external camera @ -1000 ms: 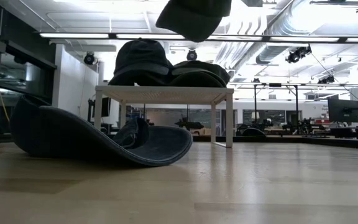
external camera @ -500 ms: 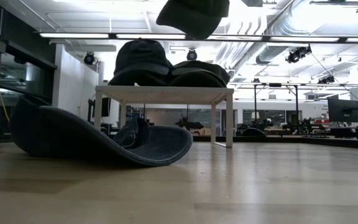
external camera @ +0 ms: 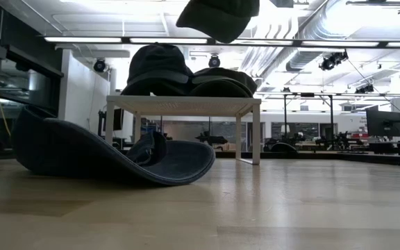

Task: Pick & Place hat
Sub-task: Stack the gray cap on top of the other gray cap on the shelf

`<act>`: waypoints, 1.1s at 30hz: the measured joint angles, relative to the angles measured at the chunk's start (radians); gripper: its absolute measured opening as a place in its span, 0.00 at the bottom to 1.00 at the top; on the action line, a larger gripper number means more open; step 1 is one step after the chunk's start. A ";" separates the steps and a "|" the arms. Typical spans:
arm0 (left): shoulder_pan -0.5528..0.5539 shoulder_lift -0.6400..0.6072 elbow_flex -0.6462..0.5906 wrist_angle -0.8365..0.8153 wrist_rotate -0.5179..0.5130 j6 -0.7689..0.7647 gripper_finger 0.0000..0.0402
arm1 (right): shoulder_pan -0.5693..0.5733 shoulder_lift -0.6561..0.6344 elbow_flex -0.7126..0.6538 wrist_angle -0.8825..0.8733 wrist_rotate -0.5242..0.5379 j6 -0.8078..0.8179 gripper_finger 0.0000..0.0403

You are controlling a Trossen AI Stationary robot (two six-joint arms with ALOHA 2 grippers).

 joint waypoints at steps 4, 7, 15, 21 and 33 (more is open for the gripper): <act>0.000 0.000 0.000 0.000 0.000 0.000 0.00 | 0.000 0.005 0.000 0.000 0.000 -0.008 0.18; 0.000 0.000 0.000 0.000 0.002 0.000 0.00 | 0.000 0.006 0.000 0.000 0.000 -0.014 0.13; 0.000 0.000 0.000 0.000 0.003 -0.007 0.00 | 0.000 0.008 0.000 0.000 0.000 -0.025 0.05; 0.000 0.000 0.000 0.000 0.000 0.022 0.09 | -0.022 -0.003 0.000 0.000 -0.052 -0.030 0.05; -0.014 -0.035 0.000 0.006 -0.006 0.151 0.36 | -0.141 -0.041 0.001 -0.004 -0.244 -0.055 0.05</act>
